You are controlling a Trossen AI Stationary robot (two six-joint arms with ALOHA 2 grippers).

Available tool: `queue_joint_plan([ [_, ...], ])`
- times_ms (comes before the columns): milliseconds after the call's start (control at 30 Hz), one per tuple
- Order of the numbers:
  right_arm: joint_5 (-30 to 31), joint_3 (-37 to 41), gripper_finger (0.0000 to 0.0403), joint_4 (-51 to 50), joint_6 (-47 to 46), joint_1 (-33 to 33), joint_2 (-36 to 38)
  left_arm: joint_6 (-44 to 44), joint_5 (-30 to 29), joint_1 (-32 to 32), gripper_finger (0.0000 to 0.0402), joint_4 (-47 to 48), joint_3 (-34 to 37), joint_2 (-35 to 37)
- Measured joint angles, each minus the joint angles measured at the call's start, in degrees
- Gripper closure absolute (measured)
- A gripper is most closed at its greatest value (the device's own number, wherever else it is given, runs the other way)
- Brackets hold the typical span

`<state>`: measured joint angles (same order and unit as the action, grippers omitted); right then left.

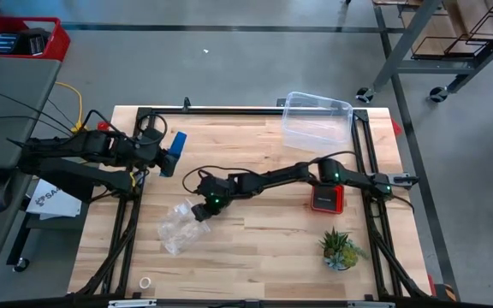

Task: Roll bandage
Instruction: Put the rolled blue bandage into the transparent zip bag

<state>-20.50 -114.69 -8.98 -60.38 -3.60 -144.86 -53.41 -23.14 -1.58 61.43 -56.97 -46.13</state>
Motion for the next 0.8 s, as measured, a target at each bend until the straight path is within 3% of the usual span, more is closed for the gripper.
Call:
queue_joint_plan([
  [33, -0.28, 0.00, 0.0364, -0.05, 0.10, 0.00, 0.17, 0.00, 0.00, 0.02, 0.0373, 0.08, 0.00, 0.00],
  [100, -0.53, 0.00, 0.0390, -1.65, 1.27, 0.00, 1.07, 0.00, 0.05, 0.02, 0.0373, 0.42, 0.00, 0.00],
  [200, -1.04, 0.02, 0.0399, -7.60, 6.00, 0.15, 4.48, -0.08, 0.15, 0.02, 0.0373, 0.38, 0.00, 0.00],
  [433, 4.09, 0.00, 0.0402, -27.37, 29.05, 0.85, 18.67, 2.10, 3.32, 1.71, 0.0373, -2.02, 0.02, -3.90],
  [567, 7.30, 0.00, 0.0402, -33.28, 38.22, 0.92, 23.86, 10.45, 4.70, 3.88, 0.0374, -17.91, -0.02, -7.67],
  [667, 10.01, -0.02, 0.0402, -37.98, 39.89, 0.87, 25.71, 16.26, 7.31, 5.56, 0.0374, -33.10, -1.24, -10.26],
  [800, 12.70, 0.02, 0.0402, -43.33, 40.81, 1.03, 26.08, 20.65, 11.34, 7.71, 0.0374, -43.58, -3.23, -11.76],
])
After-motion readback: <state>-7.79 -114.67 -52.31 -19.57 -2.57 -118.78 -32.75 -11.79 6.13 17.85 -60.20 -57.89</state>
